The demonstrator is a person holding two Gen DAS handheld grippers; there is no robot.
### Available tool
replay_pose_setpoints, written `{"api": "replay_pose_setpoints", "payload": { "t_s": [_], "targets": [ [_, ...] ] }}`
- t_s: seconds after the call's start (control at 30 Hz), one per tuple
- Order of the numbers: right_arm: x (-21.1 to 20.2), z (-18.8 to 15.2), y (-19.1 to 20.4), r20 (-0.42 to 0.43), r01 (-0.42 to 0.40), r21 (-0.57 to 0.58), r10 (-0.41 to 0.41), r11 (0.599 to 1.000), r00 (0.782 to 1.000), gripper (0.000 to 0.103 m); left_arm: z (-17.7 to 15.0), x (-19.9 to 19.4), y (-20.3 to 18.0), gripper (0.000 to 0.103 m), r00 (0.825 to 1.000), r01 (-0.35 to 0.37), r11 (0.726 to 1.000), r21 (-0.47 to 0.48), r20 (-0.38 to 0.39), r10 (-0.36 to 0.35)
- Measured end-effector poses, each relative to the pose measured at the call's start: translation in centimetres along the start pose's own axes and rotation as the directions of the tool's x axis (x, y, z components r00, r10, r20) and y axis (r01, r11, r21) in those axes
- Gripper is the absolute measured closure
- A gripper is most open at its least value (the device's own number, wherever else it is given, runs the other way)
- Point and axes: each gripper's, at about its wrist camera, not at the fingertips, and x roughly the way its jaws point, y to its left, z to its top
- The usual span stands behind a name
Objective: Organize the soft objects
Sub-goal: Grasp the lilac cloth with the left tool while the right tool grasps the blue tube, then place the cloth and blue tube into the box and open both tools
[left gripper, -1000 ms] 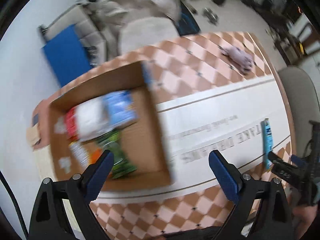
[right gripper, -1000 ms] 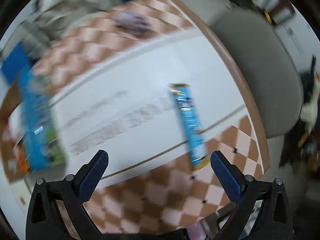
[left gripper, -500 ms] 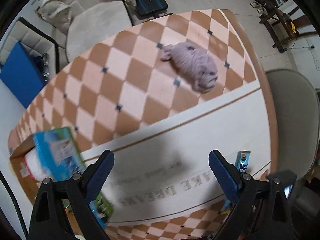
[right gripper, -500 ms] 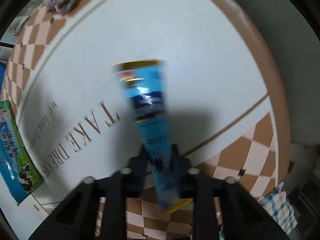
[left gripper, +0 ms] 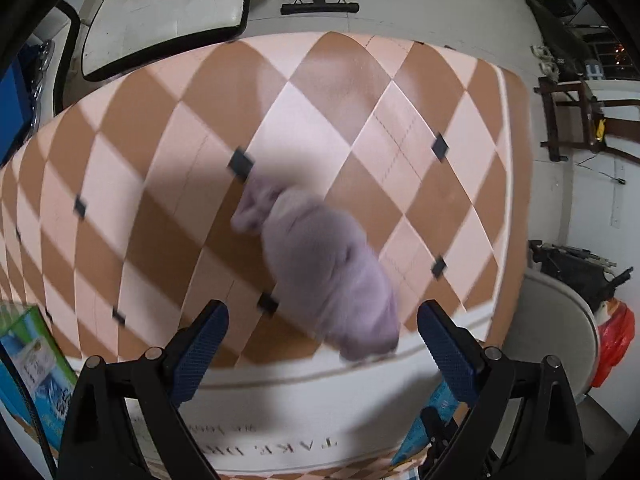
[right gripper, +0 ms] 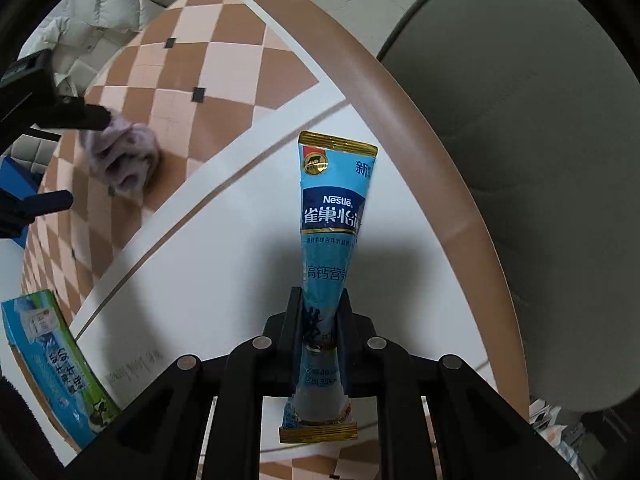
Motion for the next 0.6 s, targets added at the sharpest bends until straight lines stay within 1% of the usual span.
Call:
{"api": "replay_pose_setpoints", "payload": {
  "t_s": [0.07,0.13,0.17,0.2,0.23,0.3,0.33,0.37,0.4,0.43,0.5,0.6],
  "targets": [
    [0.8,0.7,0.2,-0.029,0.013,-0.004,-0.013,1.000,0.999,0.087,0.5,0.9,-0.7,0.016,0.999,-0.049,0.999,0.021,-0.001,0.049],
    [1.0,1.3,0.0,-0.035,0.003,0.010,-0.003,1.000,0.999,0.083,0.6,1.4,-1.2,0.040,0.996,-0.085,0.995,0.044,-0.008,0.085],
    [1.0,1.7,0.0,-0.040,0.001,0.012,0.000,1.000,0.999,0.080,0.5,1.6,-1.4,0.043,0.995,-0.101,0.993,0.058,-0.006,0.101],
    [1.1,1.8,0.0,-0.044,0.000,0.022,0.000,1.000,0.999,0.070,0.3,1.4,-1.6,0.052,0.994,-0.112,0.991,0.072,0.013,0.111],
    [1.1,1.9,-0.2,-0.044,0.001,0.027,0.001,1.000,0.999,0.060,-0.1,1.2,-2.0,0.058,0.991,-0.135,0.987,0.091,0.034,0.132],
    [1.4,1.8,-0.4,-0.049,0.008,0.034,-0.006,0.999,0.999,0.058,-0.9,0.9,-2.3,0.061,0.987,-0.155,0.982,0.111,0.064,0.149],
    [1.4,2.4,0.1,-0.049,0.016,0.034,-0.015,0.999,0.999,0.058,-1.4,0.7,-2.4,0.063,0.985,-0.164,0.979,0.123,0.079,0.155],
    [1.3,2.7,0.6,-0.044,0.032,0.035,-0.030,0.999,0.999,0.059,-2.2,0.6,-2.4,0.064,0.982,-0.174,0.975,0.135,0.091,0.163],
    [1.3,2.6,0.8,-0.044,0.040,0.038,-0.038,0.998,0.998,0.068,-2.8,0.4,-2.4,0.065,0.982,-0.174,0.975,0.139,0.099,0.162],
    [1.1,2.3,0.9,-0.037,0.045,0.033,-0.043,0.998,0.998,0.085,-3.7,0.0,-2.2,0.065,0.981,-0.175,0.974,0.143,0.111,0.160],
    [0.6,1.9,1.5,-0.030,0.041,0.015,-0.040,0.999,0.999,0.087,-6.0,-1.0,-1.9,0.065,0.979,-0.171,0.973,0.158,0.142,0.149],
    [-1.4,0.1,3.3,0.004,0.011,-0.033,-0.010,0.999,1.000,0.087,-10.2,-3.3,-0.8,0.065,0.978,-0.142,0.973,0.184,0.179,0.109]
  ]
}}
